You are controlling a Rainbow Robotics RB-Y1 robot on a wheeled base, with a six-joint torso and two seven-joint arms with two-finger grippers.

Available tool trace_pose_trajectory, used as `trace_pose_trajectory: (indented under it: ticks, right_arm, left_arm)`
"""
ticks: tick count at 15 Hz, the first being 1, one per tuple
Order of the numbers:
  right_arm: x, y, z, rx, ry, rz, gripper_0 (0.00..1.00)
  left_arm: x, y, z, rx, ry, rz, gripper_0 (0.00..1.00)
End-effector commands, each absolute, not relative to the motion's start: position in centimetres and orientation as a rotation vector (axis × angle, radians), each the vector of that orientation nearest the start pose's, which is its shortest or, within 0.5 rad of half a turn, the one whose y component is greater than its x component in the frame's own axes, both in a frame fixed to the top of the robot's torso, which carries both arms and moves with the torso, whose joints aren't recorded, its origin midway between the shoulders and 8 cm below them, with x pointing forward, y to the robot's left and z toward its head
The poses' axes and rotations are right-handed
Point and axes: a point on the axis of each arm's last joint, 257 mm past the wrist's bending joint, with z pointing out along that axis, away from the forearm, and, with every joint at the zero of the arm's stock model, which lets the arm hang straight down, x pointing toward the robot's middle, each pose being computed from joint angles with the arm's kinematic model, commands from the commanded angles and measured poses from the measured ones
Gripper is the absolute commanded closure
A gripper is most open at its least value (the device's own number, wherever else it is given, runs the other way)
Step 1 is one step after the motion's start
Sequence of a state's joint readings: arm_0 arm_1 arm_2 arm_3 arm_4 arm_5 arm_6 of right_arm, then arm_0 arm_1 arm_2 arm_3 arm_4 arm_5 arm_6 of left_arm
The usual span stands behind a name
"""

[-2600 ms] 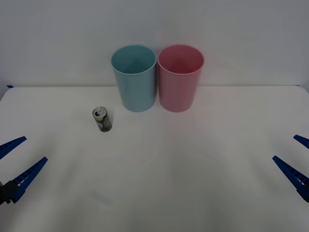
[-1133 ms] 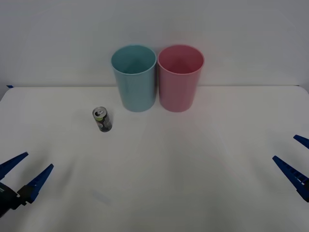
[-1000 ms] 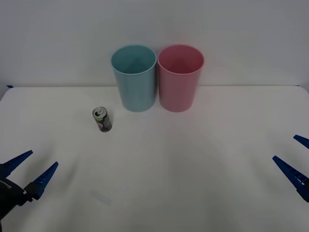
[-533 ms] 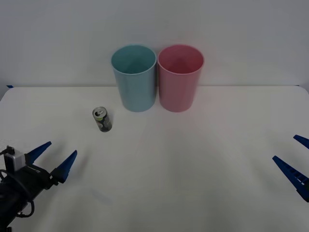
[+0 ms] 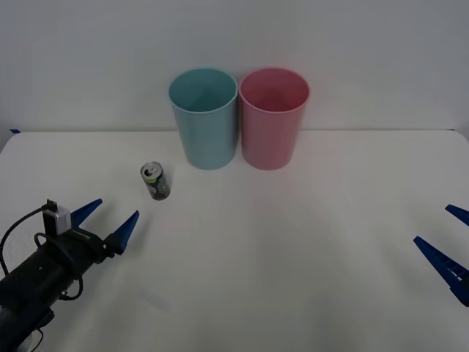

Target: Grasp the object on the table and drop it into the matching bin: aluminum can to the light blue bin, PET bottle to the pink bin.

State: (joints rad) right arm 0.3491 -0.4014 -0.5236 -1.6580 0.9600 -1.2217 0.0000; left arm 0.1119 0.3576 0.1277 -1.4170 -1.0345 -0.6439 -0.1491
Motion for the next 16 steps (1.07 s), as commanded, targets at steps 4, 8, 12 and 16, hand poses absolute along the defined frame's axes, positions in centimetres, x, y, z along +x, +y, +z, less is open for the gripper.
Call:
trace_pose_trajectory:
  ticks: [4,8,12,16]
  right_arm:
    - [34.2,-33.0,-16.9,-0.465,1.441,0.567,0.0]
    - [34.2,-33.0,-16.9,-0.465,1.441,0.567,0.0]
    - [34.2,-33.0,-16.9,-0.465,1.441,0.567,0.0]
    - [34.2,-33.0,-16.9,-0.465,1.441,0.567,0.0]
  left_arm:
    - [49.7,25.2,-28.1,0.263,1.629,-0.384,0.0]
    - [52.2,23.9,-28.2,0.276,1.631,-0.377,0.0]
    - [54.5,23.3,-28.8,0.281,1.652,-0.383,0.0]
    - [56.7,22.7,-28.7,0.28,1.662,-0.388,0.0]
